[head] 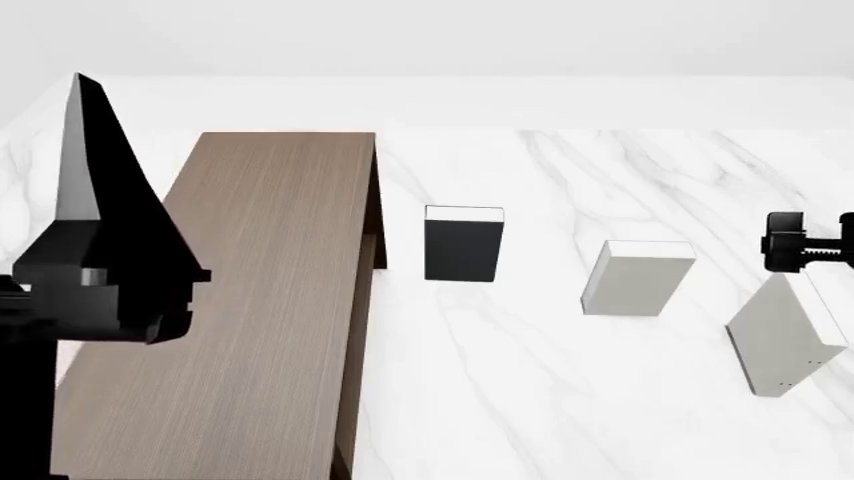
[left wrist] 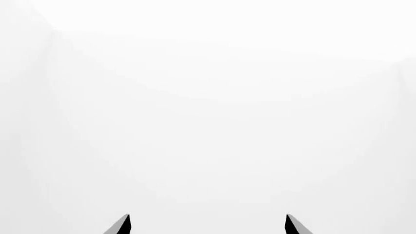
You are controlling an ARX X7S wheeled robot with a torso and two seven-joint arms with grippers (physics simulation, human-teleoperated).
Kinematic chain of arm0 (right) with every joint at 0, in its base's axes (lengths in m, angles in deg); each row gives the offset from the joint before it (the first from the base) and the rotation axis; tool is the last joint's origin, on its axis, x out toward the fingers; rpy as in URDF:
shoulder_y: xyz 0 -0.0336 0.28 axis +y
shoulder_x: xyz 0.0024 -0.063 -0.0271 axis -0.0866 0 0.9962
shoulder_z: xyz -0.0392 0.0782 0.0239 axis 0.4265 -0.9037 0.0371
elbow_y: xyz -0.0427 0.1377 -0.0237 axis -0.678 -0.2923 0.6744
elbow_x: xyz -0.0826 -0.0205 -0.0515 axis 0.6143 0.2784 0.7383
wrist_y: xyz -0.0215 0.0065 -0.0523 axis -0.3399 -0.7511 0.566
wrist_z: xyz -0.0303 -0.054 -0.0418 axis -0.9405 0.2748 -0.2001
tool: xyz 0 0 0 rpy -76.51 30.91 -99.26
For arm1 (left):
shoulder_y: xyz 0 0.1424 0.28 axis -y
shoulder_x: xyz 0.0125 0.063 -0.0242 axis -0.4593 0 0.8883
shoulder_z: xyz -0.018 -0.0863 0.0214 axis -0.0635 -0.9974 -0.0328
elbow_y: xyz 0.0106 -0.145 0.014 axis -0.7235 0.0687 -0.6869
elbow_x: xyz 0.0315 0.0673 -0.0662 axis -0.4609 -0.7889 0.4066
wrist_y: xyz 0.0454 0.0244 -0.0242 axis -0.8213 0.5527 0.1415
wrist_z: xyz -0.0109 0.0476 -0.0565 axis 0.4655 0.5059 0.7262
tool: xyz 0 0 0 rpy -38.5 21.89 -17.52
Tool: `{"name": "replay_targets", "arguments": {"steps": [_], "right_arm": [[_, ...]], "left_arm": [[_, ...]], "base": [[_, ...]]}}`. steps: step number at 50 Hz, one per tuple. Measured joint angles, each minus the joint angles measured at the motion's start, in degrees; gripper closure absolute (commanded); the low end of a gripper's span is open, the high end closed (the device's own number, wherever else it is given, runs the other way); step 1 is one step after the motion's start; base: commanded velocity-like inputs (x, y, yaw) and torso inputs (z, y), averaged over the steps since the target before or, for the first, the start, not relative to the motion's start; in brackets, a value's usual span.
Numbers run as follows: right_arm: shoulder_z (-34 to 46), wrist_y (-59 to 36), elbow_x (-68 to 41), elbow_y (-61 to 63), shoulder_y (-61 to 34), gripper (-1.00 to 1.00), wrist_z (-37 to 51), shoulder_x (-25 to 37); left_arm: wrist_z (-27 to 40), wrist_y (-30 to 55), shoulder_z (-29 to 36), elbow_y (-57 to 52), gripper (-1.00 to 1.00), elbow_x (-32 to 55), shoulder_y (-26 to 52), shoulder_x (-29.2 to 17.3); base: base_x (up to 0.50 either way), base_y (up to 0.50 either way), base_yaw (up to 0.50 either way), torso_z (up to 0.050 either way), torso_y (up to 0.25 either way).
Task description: Pick up the book on the right and place it under the cabinet shelf.
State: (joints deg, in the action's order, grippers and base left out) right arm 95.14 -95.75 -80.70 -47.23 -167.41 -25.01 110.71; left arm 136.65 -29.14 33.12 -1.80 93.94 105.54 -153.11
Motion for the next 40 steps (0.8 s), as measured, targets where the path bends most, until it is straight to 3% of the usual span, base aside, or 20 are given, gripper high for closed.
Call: {"name": "replay_targets", "arguments": {"steps": [23, 40], "right_arm": [[4.32, 9.87, 7.56, -20.21, -1.63, -1.00, -7.71, -7.82], [-1.24, 11.90, 13.62, -24.55, 0.66, -1.00, -9.34, -9.90]], "left_arm": [[1.11, 0.58, -0.27, 0.27, -1.00, -1.47, -0.38, 0.21], [2.44, 2.21, -0.45, -0.27, -1.00, -1.68, -0.31, -0.14]], "base": [[0.00, 0.00, 0.00, 0.000, 0.000], [0.00, 0.00, 0.00, 0.000, 0.000]]}}
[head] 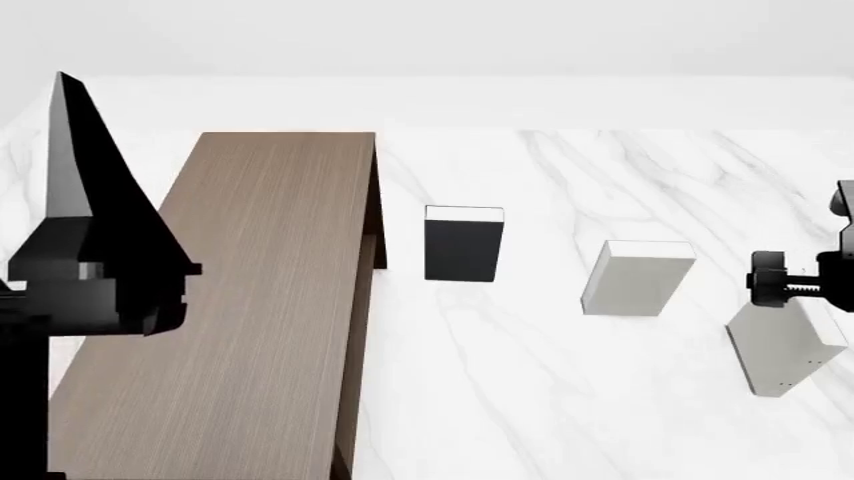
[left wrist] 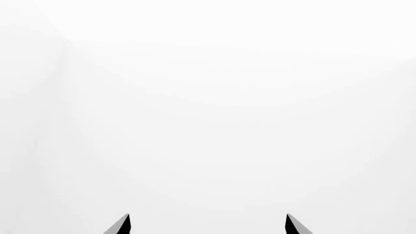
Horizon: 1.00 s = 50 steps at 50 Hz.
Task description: Pick up the book on the right and place it under the cabinet shelf.
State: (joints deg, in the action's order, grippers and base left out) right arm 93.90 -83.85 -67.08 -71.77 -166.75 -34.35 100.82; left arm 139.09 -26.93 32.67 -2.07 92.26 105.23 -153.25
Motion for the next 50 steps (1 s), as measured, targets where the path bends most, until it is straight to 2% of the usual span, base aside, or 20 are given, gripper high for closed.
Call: {"name": "replay_targets", "arguments": {"steps": [32, 50], "right_arm": [[-24.30, 0.35, 22.76, -0.99, 6.13, -1.00, -2.69, -1.99], [-32.79, 0.67, 30.27, -1.03, 8.51, -1.00, -2.87, -3.05]], "left_arm": [[1.12, 4.32, 0.55, -0.57, -1.00, 0.15, 1.45, 1.86], [0.84, 7.66, 1.36, 0.93, -1.00, -0.42, 2.95, 5.11]], "base": [[0.00, 0.00, 0.00, 0.000, 0.000], [0.00, 0.00, 0.00, 0.000, 0.000]]}}
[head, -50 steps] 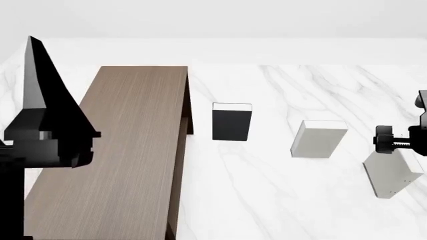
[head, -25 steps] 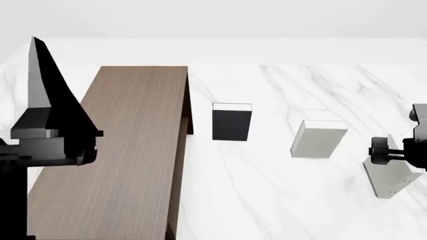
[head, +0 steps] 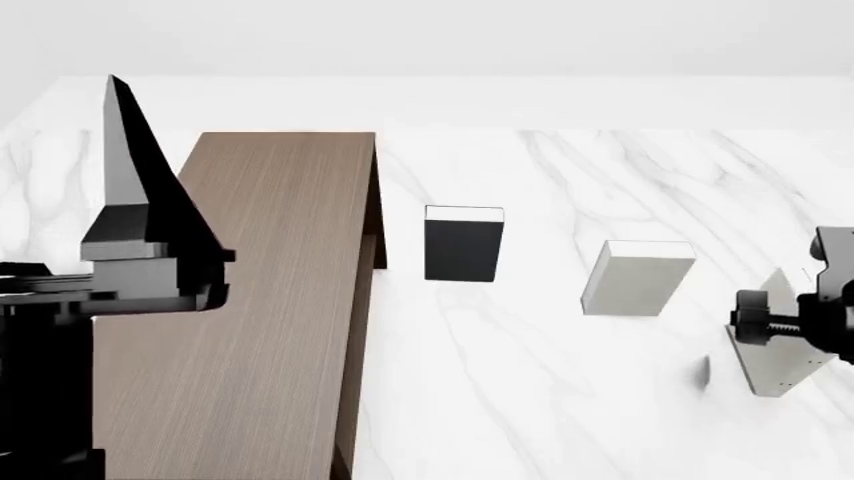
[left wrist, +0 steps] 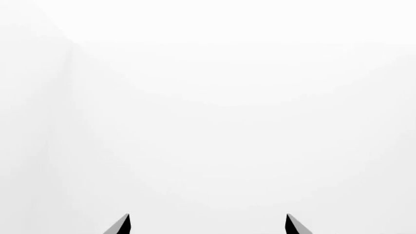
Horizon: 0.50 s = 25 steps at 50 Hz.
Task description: Pick up the book on the right and place it under the cabinet shelf.
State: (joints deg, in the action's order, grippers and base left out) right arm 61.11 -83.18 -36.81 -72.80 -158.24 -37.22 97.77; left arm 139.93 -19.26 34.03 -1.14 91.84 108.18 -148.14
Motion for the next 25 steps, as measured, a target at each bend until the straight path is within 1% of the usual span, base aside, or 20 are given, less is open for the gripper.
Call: {"name": "replay_targets", "arguments": {"steps": [16, 17, 25], "right_arm": [[-3.28, -0.32, 2.23, -0.01, 1.26, -1.00, 1.60, -0.45], [-3.40, -0.32, 2.31, -0.01, 1.33, 1.00, 1.72, -0.46], [-3.18, 0.53, 2.43, 0.02, 1.65, 1.00, 3.12, -0.79]], "left_arm": [[0.22, 2.75, 0.13, 0.13, -1.00, 0.40, 1.29, 1.36], [0.23, 2.89, 0.14, 0.13, -1.00, 0.42, 1.35, 1.43], [0.31, 3.88, 0.14, 0.13, -1.00, 0.70, 1.84, 1.84]], "base": [[0.00, 0.00, 0.00, 0.000, 0.000], [0.00, 0.00, 0.00, 0.000, 0.000], [0.00, 0.00, 0.00, 0.000, 0.000]]}}
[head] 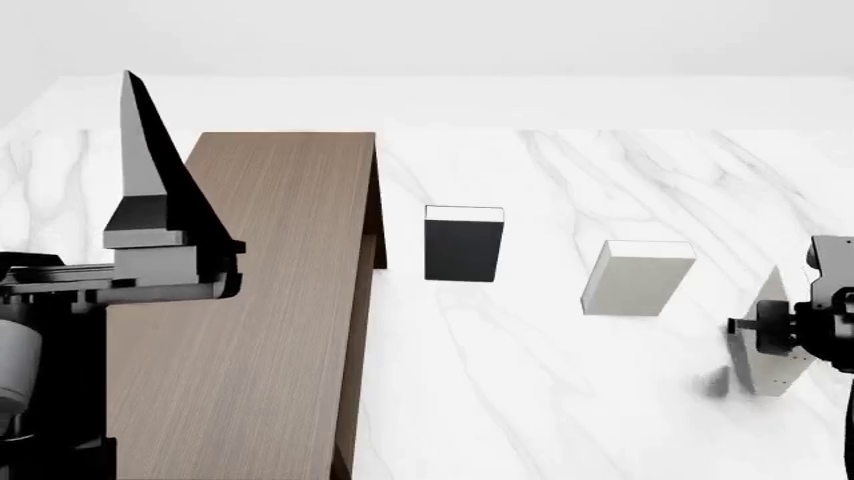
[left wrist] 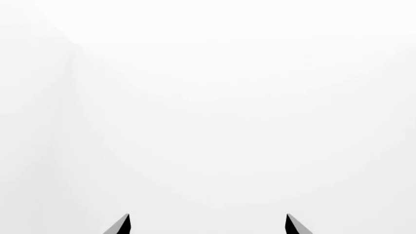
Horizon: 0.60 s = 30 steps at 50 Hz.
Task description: Pick up the book on the right and place it under the cabinet shelf.
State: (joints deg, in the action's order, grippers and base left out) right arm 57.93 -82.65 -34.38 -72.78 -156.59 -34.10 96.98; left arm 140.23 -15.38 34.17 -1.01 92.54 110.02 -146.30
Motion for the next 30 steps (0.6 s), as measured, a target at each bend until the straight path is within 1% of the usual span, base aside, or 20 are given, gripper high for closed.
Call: {"name": "replay_targets", "arguments": {"steps": [15, 30], "right_arm": [[1.00, 2.36, -0.60, -0.06, -0.54, 1.00, 1.81, -0.02], [-0.04, 9.60, -1.65, -0.06, -4.51, 1.00, -0.60, 0.54]], "left_arm": [[0.56, 0.71, -0.18, -0.65, -1.00, 0.27, 0.00, -0.24], [2.38, 0.25, 0.04, -3.19, -1.00, -0.56, -1.61, -2.24]], "base": [[0.00, 0.00, 0.00, 0.000, 0.000], [0.00, 0.00, 0.00, 0.000, 0.000]]}}
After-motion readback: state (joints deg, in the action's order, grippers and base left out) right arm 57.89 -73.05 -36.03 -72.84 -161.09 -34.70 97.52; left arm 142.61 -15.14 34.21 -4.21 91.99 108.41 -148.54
